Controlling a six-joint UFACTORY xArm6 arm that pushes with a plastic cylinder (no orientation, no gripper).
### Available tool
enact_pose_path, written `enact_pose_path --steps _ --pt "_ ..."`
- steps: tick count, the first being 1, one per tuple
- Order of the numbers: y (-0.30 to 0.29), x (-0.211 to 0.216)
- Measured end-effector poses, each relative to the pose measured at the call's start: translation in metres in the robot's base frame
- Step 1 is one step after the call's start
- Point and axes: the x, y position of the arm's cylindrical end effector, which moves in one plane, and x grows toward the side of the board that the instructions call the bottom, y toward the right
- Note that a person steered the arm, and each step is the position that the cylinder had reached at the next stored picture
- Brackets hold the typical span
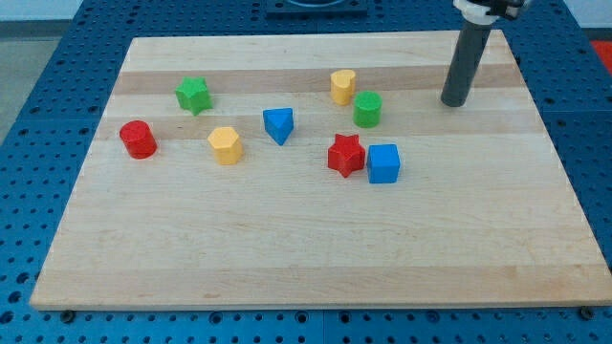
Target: Move your arm to the red star
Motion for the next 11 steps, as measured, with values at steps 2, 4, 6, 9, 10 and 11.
enact_pose_path --steps 2,4,6,9,10,11 --pt "0.0 -0.001" --pt "0.018 0.04" --pt "0.016 0.073" --pt "-0.044 0.073" --pt "-0.11 0.073" --pt "-0.144 0.071"
